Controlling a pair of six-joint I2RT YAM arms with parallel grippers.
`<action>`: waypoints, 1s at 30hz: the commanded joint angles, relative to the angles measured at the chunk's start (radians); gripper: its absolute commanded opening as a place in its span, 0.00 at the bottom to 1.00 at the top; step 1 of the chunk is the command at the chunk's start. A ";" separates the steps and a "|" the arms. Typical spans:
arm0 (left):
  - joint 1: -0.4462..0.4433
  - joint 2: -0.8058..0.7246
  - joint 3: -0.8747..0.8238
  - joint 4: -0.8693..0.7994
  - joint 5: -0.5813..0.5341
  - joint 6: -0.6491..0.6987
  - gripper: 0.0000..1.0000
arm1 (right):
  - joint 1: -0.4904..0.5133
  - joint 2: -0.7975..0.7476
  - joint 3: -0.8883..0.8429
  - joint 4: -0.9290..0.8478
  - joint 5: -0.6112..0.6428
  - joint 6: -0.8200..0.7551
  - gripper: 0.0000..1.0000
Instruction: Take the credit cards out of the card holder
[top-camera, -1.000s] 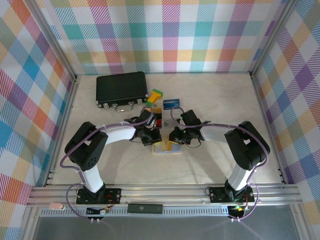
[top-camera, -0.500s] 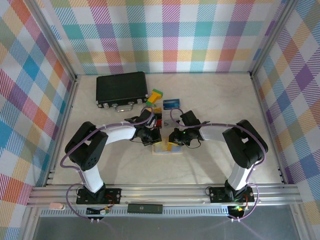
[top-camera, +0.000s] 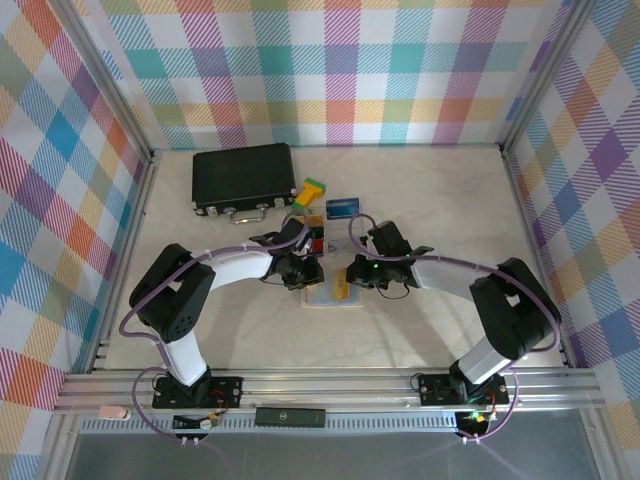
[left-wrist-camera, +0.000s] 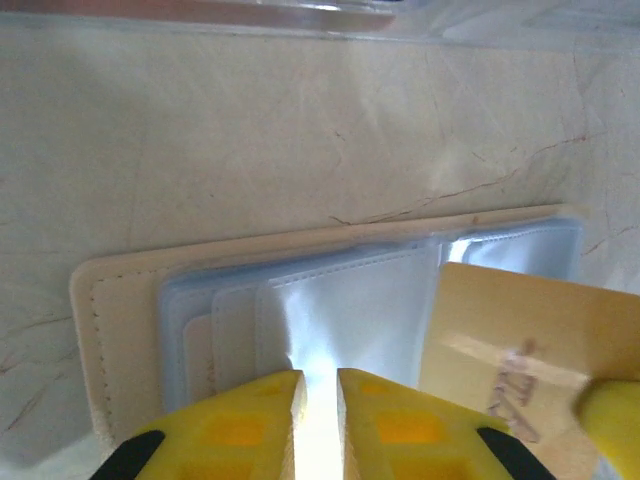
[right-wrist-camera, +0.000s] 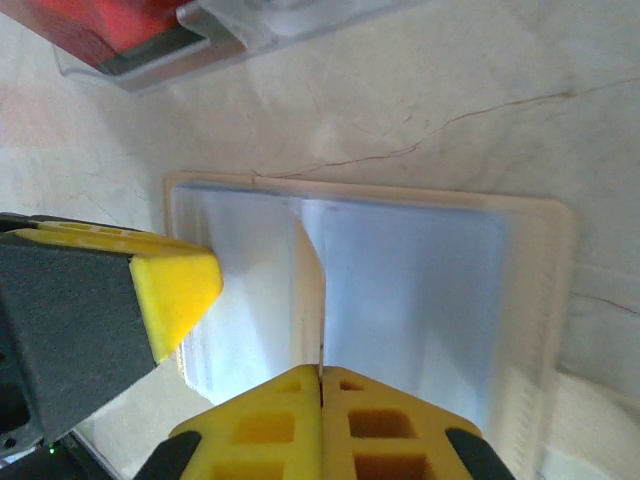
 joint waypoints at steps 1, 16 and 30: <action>0.018 -0.036 -0.001 -0.088 -0.057 0.027 0.21 | -0.010 -0.061 -0.029 -0.032 0.056 -0.040 0.03; 0.149 -0.360 -0.082 0.114 0.048 -0.048 0.72 | -0.065 -0.179 -0.062 0.370 -0.133 0.130 0.01; 0.206 -0.338 -0.049 0.390 0.251 -0.159 0.92 | -0.099 -0.079 0.059 0.614 -0.296 0.311 0.01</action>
